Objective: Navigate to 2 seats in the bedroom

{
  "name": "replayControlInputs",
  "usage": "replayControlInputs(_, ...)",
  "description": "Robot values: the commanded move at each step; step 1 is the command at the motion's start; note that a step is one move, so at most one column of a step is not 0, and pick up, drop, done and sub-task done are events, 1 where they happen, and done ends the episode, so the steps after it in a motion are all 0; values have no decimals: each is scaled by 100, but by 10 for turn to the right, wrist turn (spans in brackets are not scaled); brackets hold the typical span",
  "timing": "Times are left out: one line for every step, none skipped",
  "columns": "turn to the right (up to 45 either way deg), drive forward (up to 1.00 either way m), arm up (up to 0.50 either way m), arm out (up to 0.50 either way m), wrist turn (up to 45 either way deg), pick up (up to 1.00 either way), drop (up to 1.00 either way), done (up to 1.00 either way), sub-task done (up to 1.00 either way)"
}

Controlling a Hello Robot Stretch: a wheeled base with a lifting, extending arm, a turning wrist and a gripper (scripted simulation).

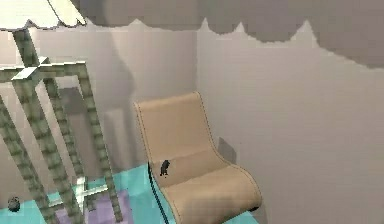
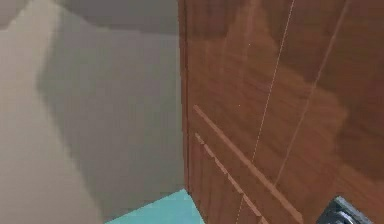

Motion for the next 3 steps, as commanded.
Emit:
replayControlInputs(-120,0,0,0,0,0,0,0,0)
replayControlInputs(0,5,0,0,0,0,0,0,0)
replayControlInputs(-450,0,0,0,0,0,0,0,0)
